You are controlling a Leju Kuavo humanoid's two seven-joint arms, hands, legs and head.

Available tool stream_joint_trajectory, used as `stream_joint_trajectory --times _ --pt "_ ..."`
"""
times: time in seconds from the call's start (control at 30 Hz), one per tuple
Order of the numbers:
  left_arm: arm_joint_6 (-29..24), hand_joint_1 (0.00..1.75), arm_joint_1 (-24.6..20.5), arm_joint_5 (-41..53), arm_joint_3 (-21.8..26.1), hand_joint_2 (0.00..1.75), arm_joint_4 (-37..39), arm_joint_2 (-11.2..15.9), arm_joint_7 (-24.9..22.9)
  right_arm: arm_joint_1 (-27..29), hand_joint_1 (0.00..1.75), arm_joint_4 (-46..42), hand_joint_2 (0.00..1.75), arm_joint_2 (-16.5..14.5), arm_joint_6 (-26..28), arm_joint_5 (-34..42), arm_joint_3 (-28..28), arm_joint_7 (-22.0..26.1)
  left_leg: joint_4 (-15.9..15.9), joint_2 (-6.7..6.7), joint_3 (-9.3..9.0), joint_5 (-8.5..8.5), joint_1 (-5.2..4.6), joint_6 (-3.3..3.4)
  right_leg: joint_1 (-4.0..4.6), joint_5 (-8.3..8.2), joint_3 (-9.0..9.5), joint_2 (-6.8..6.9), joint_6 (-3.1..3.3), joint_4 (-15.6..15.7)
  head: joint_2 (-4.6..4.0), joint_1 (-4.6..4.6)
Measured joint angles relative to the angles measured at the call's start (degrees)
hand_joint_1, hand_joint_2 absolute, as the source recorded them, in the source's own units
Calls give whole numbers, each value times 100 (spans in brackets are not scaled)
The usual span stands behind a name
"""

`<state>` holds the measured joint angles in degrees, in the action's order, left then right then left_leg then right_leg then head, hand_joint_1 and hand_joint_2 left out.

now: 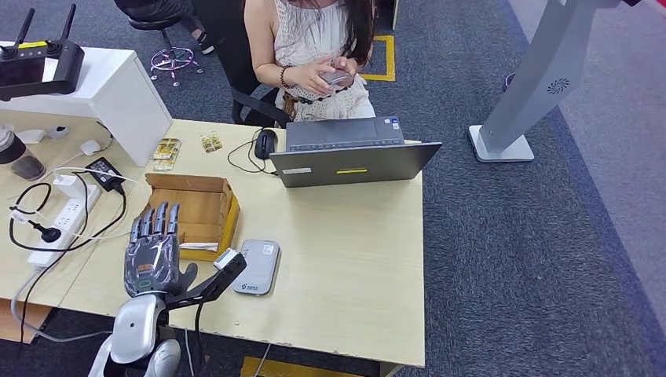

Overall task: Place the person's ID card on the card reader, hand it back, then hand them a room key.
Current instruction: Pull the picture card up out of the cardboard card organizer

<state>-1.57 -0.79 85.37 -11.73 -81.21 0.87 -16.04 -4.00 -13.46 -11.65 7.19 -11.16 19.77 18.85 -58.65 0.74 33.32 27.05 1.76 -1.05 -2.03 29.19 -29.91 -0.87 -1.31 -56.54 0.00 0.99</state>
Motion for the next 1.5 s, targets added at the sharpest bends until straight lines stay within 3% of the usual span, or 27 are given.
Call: stream_joint_trajectory --times 0.7,1.5 --pt "-126 0 -425 232 673 175 821 -211 -85 -46 0 -4 0 -84 -6 -334 1 -272 0 0 0 0 0 0 0 0 -1 0 0 0 0 -1" --pt "-625 0 -733 269 746 175 1675 -319 270 -62 0 -7 0 -136 -86 -520 9 -270 0 -1 0 0 0 0 0 0 -3 -1 0 0 0 1"
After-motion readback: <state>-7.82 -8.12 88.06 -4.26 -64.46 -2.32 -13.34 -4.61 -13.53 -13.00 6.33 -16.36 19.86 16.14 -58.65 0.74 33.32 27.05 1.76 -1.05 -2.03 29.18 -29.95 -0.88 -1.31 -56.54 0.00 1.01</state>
